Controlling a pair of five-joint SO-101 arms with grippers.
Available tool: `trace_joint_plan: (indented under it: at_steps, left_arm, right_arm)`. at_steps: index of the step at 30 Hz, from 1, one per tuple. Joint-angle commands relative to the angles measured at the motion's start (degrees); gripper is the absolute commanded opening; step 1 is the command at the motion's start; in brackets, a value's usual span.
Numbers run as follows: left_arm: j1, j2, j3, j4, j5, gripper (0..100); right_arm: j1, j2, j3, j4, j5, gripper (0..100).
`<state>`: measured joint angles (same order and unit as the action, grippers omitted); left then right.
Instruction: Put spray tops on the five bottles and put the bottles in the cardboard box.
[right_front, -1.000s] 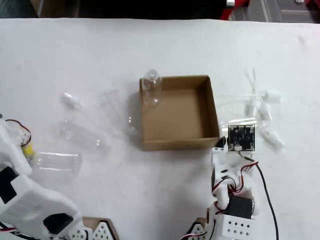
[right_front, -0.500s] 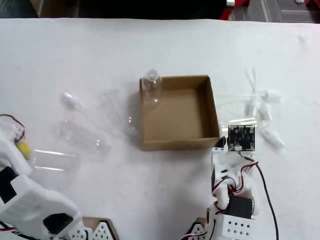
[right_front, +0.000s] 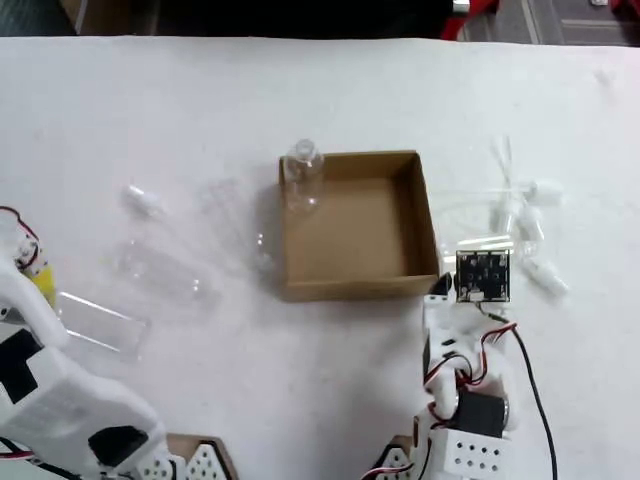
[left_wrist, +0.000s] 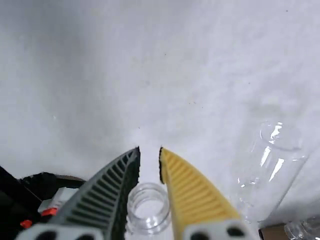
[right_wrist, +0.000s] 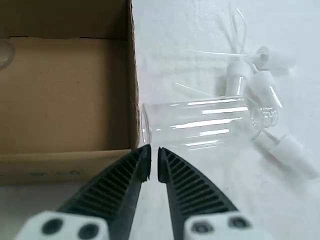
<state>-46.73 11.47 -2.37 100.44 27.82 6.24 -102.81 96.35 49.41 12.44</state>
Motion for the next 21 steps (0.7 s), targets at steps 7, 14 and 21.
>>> trace_joint_plan:
  at_steps: [7,14,21]
  left_arm:
    - [1.9,-1.0,-3.3,1.3,-1.3,2]
    - [6.5,-1.1,-3.0,1.6,-7.4,2]
    - [12.6,-1.4,-3.3,1.7,-14.2,2]
  right_arm:
    - [-0.2,-0.3,0.5,0.2,0.6,1.5]
    - [-0.3,-0.3,0.5,0.2,0.6,1.5]
    - [-0.1,-0.3,0.5,0.2,0.6,1.5]
